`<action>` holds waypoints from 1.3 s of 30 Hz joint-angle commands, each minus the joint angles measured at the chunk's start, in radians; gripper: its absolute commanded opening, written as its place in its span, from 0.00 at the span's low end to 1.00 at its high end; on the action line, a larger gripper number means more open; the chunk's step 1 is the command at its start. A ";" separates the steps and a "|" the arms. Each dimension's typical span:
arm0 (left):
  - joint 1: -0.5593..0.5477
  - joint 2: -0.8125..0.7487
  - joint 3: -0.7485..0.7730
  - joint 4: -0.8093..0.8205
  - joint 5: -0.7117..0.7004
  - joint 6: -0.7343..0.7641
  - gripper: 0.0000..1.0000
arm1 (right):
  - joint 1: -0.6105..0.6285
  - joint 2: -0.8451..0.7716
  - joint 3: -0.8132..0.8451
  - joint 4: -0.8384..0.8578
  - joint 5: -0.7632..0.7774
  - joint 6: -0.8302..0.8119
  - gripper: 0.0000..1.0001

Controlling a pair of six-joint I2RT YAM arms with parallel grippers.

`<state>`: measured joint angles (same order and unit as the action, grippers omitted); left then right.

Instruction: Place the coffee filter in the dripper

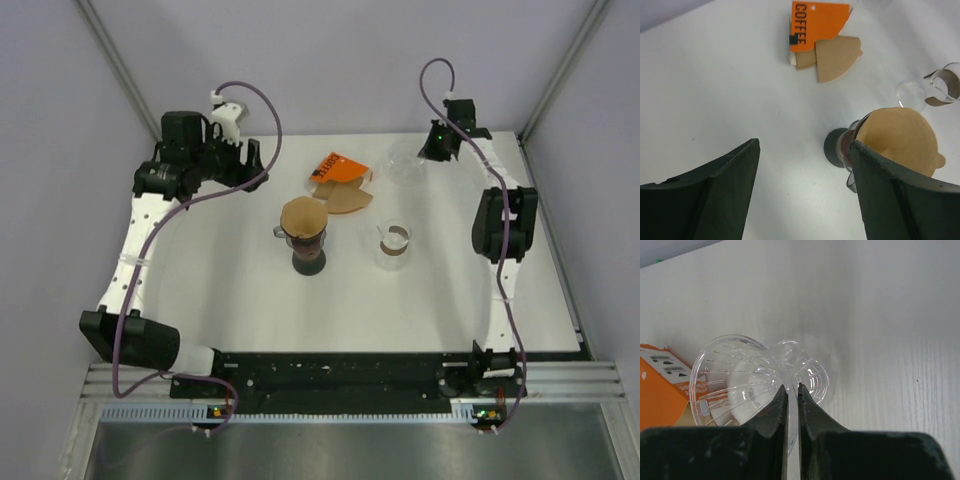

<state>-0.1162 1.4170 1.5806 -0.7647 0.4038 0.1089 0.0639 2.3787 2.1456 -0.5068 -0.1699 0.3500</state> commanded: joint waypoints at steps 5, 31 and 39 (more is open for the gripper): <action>-0.206 0.095 0.284 -0.067 0.030 0.189 0.88 | -0.013 -0.435 -0.162 -0.045 -0.126 0.010 0.00; -0.530 0.329 0.470 -0.048 -0.077 0.273 0.68 | 0.214 -0.960 -0.523 -0.108 -0.155 0.049 0.00; -0.565 0.335 0.469 -0.051 -0.075 0.253 0.68 | 0.214 -0.969 -0.523 -0.102 -0.151 0.053 0.00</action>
<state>-0.6537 1.7611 2.0140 -0.8360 0.3237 0.3660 0.2722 1.4544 1.5970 -0.6571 -0.3042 0.3866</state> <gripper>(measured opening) 0.670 0.045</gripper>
